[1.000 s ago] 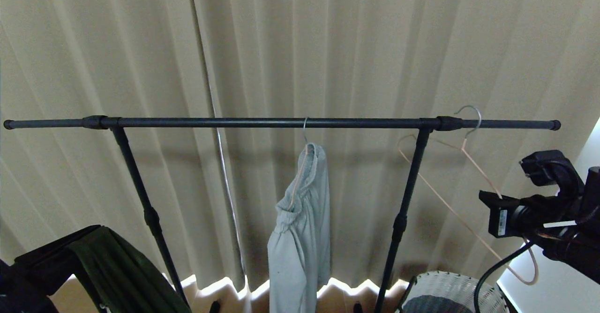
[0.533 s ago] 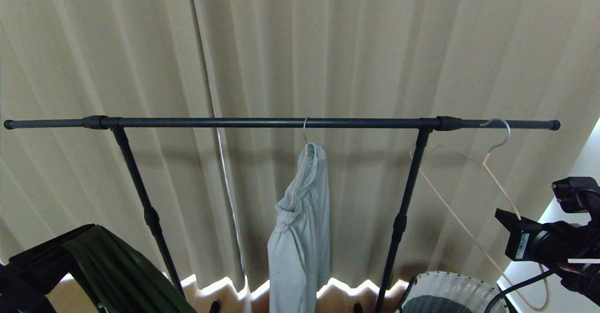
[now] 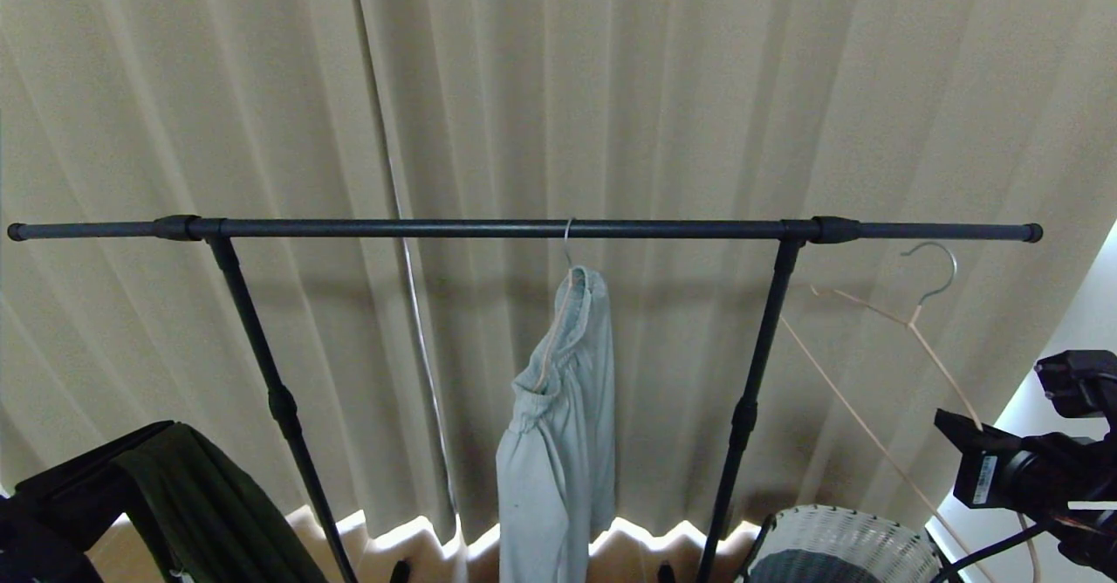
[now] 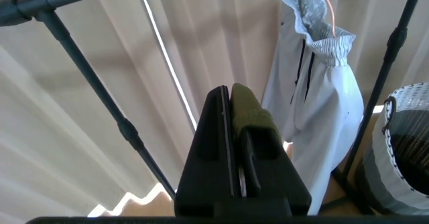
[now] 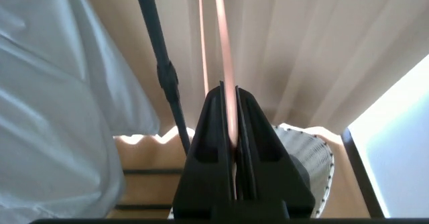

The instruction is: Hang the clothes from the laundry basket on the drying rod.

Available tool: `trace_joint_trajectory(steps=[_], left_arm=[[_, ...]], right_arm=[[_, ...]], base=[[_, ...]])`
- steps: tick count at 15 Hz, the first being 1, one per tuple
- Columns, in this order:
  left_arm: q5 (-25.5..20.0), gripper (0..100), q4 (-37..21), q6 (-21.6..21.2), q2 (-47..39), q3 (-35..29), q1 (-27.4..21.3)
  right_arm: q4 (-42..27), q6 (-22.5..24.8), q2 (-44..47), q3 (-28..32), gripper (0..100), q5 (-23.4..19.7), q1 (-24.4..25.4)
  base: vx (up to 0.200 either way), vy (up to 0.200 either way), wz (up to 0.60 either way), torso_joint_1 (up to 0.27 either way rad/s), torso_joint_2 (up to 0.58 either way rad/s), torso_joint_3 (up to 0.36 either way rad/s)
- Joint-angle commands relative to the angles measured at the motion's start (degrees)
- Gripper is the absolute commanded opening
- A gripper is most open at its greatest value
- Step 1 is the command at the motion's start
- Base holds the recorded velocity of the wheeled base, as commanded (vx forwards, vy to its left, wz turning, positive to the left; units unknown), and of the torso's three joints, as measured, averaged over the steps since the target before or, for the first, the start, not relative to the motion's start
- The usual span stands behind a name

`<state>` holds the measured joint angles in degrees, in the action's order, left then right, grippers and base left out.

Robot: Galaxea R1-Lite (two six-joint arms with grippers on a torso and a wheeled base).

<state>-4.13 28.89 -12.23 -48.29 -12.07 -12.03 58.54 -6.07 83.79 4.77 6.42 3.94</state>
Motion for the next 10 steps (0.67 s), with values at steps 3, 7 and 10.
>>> trace_joint_trajectory(steps=[3,7,10], left_arm=[[0.0,0,0.0,0.0,-0.3,0.0,0.0],[0.0,0,-0.1,0.0,-0.3,0.2,0.1],[0.0,0,-0.1,0.0,-0.3,0.6,0.1]], right_arm=[[0.1,0.7,0.0,-0.1,0,0.1,0.0],[0.1,0.9,-0.1,-0.3,0,0.1,0.0],[0.1,0.9,-0.1,-0.3,0,0.1,0.0]], base=[[-0.200,0.000,0.00,0.010,0.01,-0.001],[-0.200,0.000,0.00,-0.007,0.00,0.002],[-0.200,0.000,0.00,-0.001,0.00,0.001]])
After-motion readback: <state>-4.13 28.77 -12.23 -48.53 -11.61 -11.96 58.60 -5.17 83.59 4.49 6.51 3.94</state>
